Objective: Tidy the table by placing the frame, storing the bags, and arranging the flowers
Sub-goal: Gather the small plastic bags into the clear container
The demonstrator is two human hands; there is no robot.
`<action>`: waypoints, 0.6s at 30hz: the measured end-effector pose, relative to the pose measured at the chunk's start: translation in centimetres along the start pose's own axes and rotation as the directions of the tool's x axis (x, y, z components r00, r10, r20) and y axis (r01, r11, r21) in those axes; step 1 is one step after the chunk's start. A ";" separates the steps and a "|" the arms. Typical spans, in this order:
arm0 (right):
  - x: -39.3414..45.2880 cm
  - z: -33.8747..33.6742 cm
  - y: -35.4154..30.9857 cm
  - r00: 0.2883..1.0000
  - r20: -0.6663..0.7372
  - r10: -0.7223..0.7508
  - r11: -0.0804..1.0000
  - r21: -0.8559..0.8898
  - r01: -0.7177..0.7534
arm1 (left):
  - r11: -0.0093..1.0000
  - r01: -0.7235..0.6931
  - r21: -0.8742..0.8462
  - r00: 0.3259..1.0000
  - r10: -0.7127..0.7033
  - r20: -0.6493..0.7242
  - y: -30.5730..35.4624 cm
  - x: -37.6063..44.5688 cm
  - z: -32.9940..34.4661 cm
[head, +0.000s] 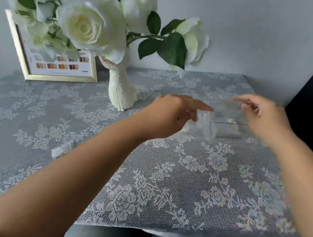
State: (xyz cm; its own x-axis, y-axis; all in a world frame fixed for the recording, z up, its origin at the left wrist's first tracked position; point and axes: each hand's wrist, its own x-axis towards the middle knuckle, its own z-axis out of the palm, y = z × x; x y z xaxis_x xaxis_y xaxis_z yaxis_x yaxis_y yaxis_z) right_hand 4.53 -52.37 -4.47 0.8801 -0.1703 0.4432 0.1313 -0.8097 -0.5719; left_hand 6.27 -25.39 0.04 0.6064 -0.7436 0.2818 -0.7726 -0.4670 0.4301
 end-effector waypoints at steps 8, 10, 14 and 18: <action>0.7 0.5 1.9 0.986 0.168 0.007 0.973 -0.229 0.032 | 0.991 0.116 0.064 0.980 -0.104 -0.171 -0.6 5.3 1.7; 0.8 0.6 2.1 0.975 0.197 0.098 0.959 -0.282 -0.039 | 0.988 0.141 0.060 0.973 -0.128 -0.191 -0.9 6.1 2.2; 0.7 0.8 2.0 0.946 0.250 0.209 0.928 -0.355 -0.111 | 0.985 0.164 0.053 0.974 -0.153 -0.168 -1.6 7.2 3.2; 0.7 0.9 1.8 0.956 0.251 0.154 0.912 -0.407 -0.041 | 0.975 0.217 0.050 0.976 -0.217 -0.007 -2.3 7.6 4.3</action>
State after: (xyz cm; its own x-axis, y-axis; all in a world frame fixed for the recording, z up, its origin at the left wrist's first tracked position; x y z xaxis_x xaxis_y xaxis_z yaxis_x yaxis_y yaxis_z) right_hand 5.80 -53.43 -5.78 0.9758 -0.1469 0.1619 -0.1016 -0.9606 -0.2588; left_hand 11.87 -32.02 -2.47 0.7606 -0.6215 0.1875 -0.6312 -0.6404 0.4376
